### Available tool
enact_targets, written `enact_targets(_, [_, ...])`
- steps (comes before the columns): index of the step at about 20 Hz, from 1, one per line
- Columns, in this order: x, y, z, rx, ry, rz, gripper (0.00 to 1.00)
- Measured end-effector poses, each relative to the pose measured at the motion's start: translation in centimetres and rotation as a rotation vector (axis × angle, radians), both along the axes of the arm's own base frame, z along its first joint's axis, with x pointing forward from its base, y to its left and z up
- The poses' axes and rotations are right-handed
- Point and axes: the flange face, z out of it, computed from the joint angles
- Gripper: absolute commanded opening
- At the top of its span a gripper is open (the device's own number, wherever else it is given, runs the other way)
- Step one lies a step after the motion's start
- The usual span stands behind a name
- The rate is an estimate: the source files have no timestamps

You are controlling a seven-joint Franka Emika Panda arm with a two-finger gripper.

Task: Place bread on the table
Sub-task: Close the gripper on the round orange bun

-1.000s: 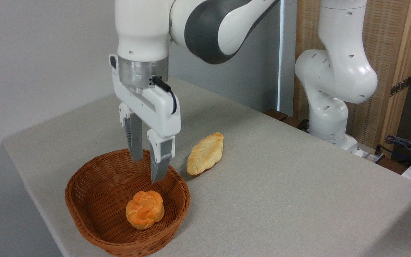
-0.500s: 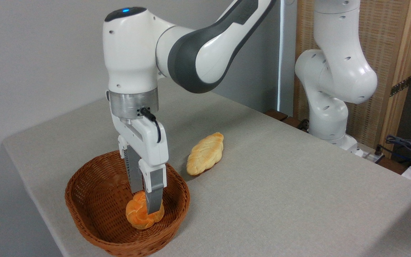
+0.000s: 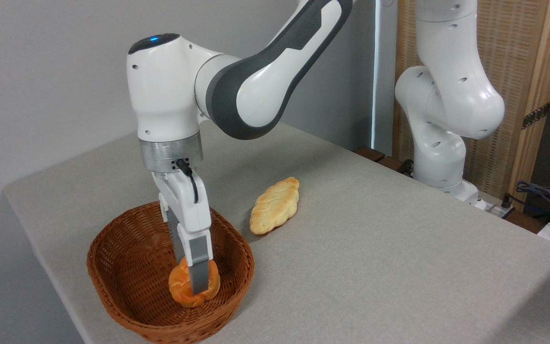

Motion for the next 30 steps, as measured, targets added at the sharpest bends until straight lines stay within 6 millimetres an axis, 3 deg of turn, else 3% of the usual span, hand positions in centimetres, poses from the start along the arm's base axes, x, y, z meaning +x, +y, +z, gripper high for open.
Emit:
enact_targets(3, [0.42, -0.15, -0.51, 0.006, -0.021, -0.011, 0.56])
enact_targets(5, [0.47, -0.16, -0.69, 0.007, -0.019, -0.011, 0.45])
enact_targets(24, [0.49, -0.17, -0.65, 0.009, -0.019, -0.024, 0.42])
enact_targets(30, [0.63, -0.18, 0.24, -0.004, -0.042, 0.031, 0.42])
